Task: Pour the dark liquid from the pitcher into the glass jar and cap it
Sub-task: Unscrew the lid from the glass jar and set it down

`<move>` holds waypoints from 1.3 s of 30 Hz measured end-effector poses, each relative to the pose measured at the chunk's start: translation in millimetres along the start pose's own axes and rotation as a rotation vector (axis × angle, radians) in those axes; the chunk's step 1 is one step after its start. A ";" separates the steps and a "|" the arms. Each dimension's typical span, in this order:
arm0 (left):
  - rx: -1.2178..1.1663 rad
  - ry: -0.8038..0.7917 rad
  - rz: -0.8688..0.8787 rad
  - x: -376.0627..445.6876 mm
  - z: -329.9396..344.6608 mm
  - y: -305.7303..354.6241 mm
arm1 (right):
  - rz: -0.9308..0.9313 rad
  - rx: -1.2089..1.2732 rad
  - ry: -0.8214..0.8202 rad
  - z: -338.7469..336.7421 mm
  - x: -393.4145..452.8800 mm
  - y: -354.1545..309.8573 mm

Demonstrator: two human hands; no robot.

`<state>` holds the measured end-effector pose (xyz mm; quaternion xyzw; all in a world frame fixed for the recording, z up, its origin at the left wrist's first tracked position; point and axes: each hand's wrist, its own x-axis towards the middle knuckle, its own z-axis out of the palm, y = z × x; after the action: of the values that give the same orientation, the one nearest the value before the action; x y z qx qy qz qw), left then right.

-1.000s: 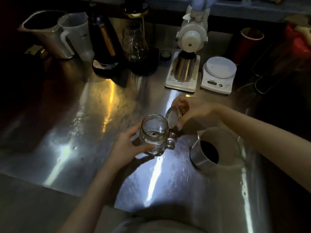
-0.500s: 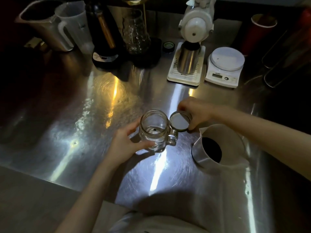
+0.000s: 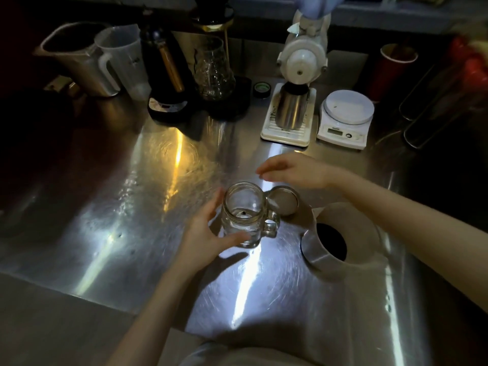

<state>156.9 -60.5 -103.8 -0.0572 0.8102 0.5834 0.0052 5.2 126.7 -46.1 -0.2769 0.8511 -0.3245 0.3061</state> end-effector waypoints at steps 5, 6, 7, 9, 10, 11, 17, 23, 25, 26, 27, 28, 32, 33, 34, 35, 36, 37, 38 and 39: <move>-0.110 0.233 -0.041 -21.0 30.2 15.0 | 0.157 0.533 -0.025 21.9 4.0 -14.7; -0.129 0.259 -0.048 -23.0 37.5 17.8 | 0.183 0.562 -0.034 26.3 7.2 -13.5; -0.119 0.278 -0.054 -24.1 44.1 20.0 | 0.210 0.593 -0.044 30.5 9.7 -12.3; -0.027 0.323 -0.047 -24.4 53.8 23.1 | 0.269 0.639 -0.063 37.9 13.0 -11.5; 0.027 0.348 -0.046 -23.7 56.7 23.5 | 0.291 0.635 -0.062 41.1 14.0 -11.4; 0.065 0.373 -0.054 -22.7 58.0 23.7 | 0.306 0.623 -0.052 43.4 13.6 -12.4; 0.069 0.347 -0.055 -12.1 46.1 22.2 | 0.340 0.611 0.057 44.9 2.1 -21.4; 0.140 0.099 0.016 5.4 16.7 13.7 | 0.340 0.780 0.240 61.8 -17.7 -22.1; 0.141 -0.017 0.002 12.1 8.6 13.3 | 0.349 0.872 0.310 72.0 -23.8 -20.6; 0.143 -0.079 0.002 15.8 4.6 13.2 | 0.357 0.910 0.363 77.2 -26.0 -19.9; 0.151 -0.144 0.006 19.5 0.9 13.8 | 0.355 0.949 0.416 82.0 -28.4 -19.7; 0.172 -0.213 0.010 23.1 -3.1 15.3 | 0.345 0.990 0.457 86.9 -31.4 -20.1; 0.261 -0.483 0.041 37.9 -18.5 28.2 | 0.244 1.149 0.485 108.4 -44.7 -12.4; 0.273 -0.541 0.044 41.5 -21.0 31.2 | 0.217 1.178 0.492 114.6 -48.3 -9.7; 0.276 -0.595 0.043 44.7 -22.8 33.8 | 0.195 1.209 0.511 120.3 -51.5 -9.3; 0.274 -0.646 0.040 47.9 -23.8 35.8 | 0.178 1.225 0.535 126.0 -54.2 -9.2; 0.268 -0.692 0.036 50.2 -24.1 37.2 | 0.162 1.240 0.560 130.6 -56.6 -11.3; 0.261 -0.727 0.029 51.9 -24.0 38.0 | 0.149 1.236 0.574 135.0 -58.6 -11.5; 0.253 -0.750 0.019 52.8 -23.8 38.9 | 0.140 1.227 0.588 137.5 -60.2 -14.3; 0.238 -0.762 0.006 52.8 -23.6 39.1 | 0.152 1.218 0.613 139.8 -60.7 -14.2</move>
<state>102.0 -75.1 -63.3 0.1666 0.8121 0.4650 0.3106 147.1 104.7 -99.3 0.1092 0.5822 -0.7865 0.1744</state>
